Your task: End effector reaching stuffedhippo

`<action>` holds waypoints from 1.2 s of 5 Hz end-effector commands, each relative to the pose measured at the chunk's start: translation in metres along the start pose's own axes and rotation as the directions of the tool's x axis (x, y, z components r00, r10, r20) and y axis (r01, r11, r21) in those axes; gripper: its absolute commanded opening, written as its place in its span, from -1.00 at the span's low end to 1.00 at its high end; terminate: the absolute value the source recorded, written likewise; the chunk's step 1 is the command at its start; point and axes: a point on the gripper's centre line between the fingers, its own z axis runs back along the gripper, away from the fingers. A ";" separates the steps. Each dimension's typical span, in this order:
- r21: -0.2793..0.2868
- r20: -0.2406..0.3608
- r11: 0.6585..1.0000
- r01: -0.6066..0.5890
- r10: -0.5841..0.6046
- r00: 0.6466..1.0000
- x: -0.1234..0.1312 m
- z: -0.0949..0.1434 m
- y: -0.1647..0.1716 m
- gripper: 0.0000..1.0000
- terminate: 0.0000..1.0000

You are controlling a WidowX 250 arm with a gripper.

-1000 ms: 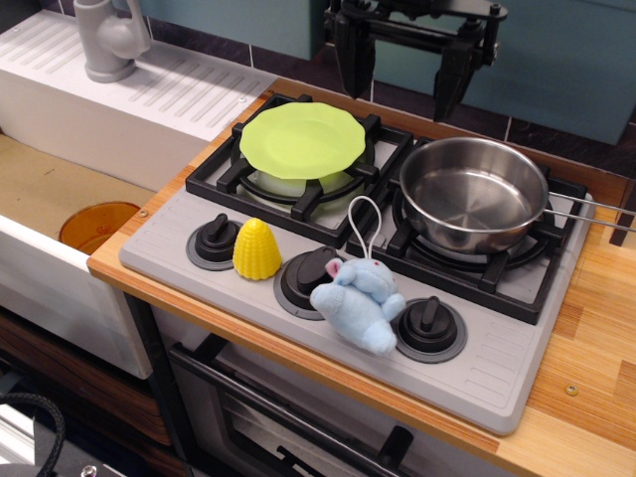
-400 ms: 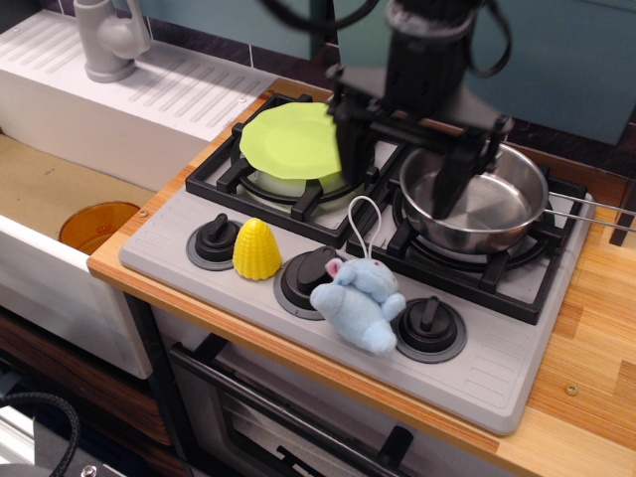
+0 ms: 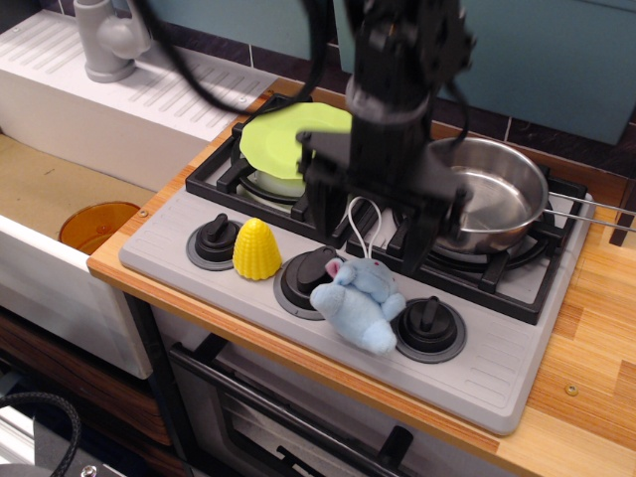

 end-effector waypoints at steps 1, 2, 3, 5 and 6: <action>-0.006 0.096 1.000 -0.004 0.004 0.995 0.004 -0.009 -0.009 1.00 -1.00; -0.011 0.090 1.000 -0.021 0.022 0.996 0.004 -0.018 -0.012 1.00 -1.00; -0.017 0.083 0.999 -0.037 0.038 0.996 0.001 -0.025 -0.015 1.00 -1.00; -0.004 0.069 0.999 -0.037 0.038 0.997 -0.005 -0.031 -0.014 1.00 -1.00; -0.004 0.069 0.999 -0.037 0.038 0.997 -0.005 -0.031 -0.014 1.00 -1.00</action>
